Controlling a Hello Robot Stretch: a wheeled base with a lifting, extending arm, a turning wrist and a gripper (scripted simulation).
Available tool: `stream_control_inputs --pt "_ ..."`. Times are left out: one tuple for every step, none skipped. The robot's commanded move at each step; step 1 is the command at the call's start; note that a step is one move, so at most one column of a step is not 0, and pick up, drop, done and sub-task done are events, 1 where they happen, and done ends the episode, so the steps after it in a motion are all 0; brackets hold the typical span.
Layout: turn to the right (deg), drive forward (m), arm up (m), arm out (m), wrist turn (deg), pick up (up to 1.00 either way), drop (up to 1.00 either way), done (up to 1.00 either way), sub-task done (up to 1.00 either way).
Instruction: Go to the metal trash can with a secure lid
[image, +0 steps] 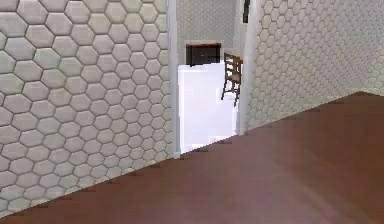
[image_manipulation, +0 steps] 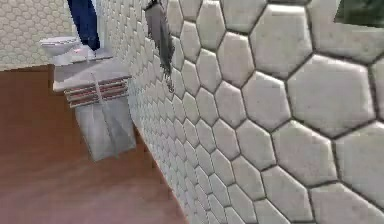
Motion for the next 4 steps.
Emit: stream_control_inputs --pt "-30.0 0.0 0.0 0.0 0.0 0.0 0.0 0.0 0.0" --pt "0.0 0.35 0.0 0.0 0.0 0.0 0.0 0.0 0.0" --pt "45.0 0.0 0.0 0.0 0.0 0.0 0.0 0.0 0.0" --pt "12.0 0.0 0.0 0.0 0.0 0.0 0.0 0.0 0.0"
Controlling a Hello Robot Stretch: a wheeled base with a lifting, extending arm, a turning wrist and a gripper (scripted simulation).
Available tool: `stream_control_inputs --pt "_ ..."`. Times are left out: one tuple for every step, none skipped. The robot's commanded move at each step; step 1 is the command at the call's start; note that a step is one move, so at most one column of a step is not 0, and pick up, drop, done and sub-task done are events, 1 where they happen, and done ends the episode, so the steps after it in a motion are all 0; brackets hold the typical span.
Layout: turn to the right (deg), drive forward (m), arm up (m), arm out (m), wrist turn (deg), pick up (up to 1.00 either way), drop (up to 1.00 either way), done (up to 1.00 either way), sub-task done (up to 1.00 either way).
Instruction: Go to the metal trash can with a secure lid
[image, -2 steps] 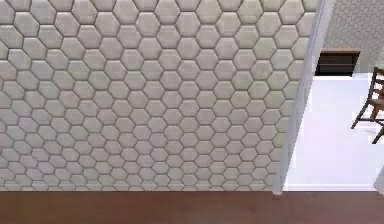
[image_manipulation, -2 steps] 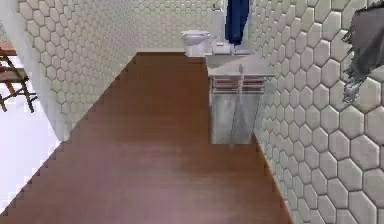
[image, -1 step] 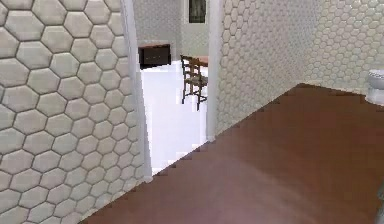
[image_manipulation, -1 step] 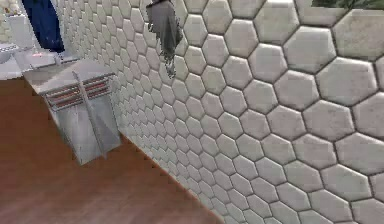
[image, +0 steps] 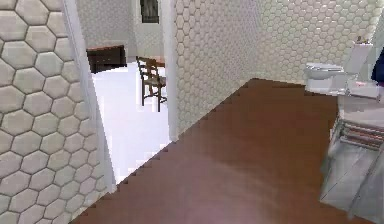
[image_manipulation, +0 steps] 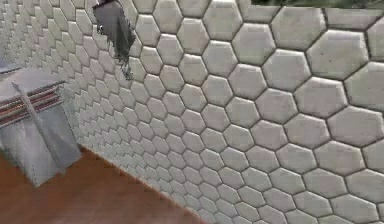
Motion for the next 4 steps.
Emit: stream_control_inputs --pt "0.0 1.0 0.0 0.0 0.0 0.0 0.0 0.0 0.0" --pt "6.0 0.0 0.0 0.0 0.0 0.0 0.0 0.0 0.0" --pt "0.0 0.35 0.0 0.0 0.0 0.0 0.0 0.0 0.0" --pt "-45.0 0.0 0.0 0.0 0.0 0.0 0.0 0.0 0.0"
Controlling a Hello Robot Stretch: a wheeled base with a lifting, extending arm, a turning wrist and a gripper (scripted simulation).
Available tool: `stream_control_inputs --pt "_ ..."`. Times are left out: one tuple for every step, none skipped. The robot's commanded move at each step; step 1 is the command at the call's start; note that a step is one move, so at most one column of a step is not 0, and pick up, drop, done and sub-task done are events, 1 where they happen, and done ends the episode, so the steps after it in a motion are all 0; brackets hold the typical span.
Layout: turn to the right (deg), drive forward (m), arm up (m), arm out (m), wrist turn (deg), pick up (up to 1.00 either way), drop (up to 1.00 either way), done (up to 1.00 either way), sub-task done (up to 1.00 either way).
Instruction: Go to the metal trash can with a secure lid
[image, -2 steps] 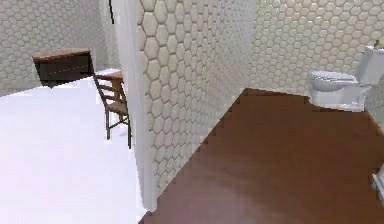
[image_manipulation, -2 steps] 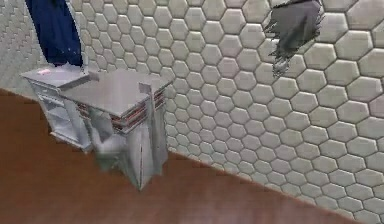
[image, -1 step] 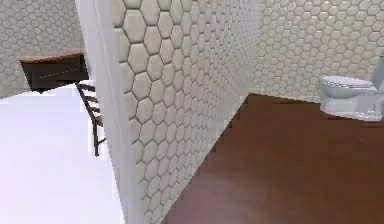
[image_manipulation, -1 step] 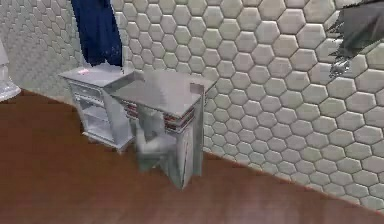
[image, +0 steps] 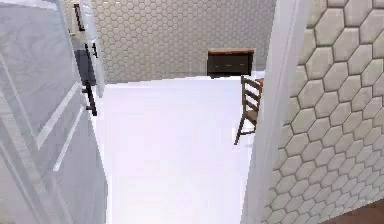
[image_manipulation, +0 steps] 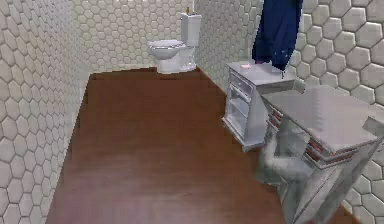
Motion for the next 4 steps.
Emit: stream_control_inputs --pt "-12.0 0.0 0.0 0.0 0.0 0.0 0.0 0.0 0.0" --pt "0.0 1.0 0.0 0.0 0.0 0.0 0.0 0.0 0.0" --pt "0.0 0.7 0.0 0.0 0.0 0.0 0.0 0.0 0.0" --pt "-33.0 0.0 0.0 0.0 0.0 0.0 0.0 0.0 0.0"
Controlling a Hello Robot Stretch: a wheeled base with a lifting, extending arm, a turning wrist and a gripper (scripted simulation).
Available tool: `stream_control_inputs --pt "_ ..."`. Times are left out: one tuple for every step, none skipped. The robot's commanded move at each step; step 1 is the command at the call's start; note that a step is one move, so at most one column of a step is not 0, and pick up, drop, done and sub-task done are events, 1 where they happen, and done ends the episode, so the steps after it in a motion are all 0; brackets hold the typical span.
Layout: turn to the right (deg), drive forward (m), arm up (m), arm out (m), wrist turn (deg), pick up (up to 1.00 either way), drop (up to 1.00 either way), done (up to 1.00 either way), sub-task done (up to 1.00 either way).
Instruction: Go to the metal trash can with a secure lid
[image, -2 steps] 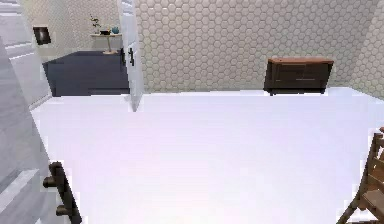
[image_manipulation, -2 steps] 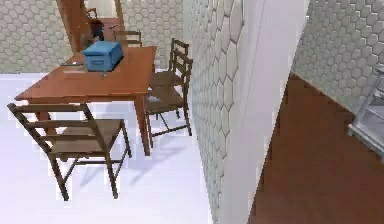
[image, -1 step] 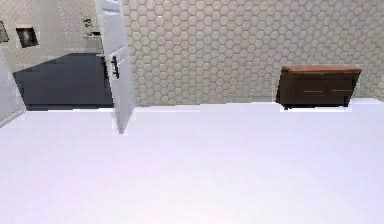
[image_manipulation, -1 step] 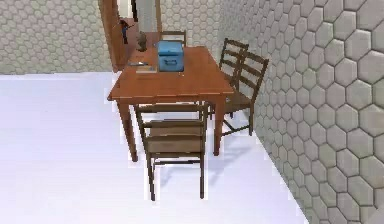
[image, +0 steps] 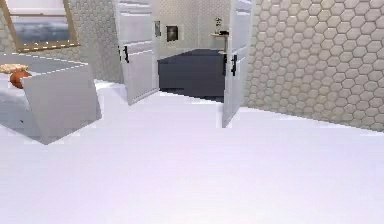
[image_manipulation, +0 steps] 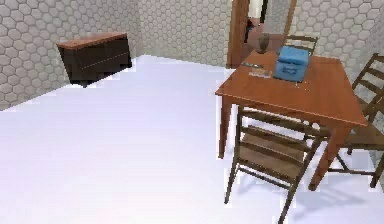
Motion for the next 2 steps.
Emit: stream_control_inputs --pt "0.0 1.0 0.0 0.0 0.0 0.0 0.0 0.0 0.0" --pt "0.0 1.0 0.0 0.0 0.0 0.0 0.0 0.0 0.0"
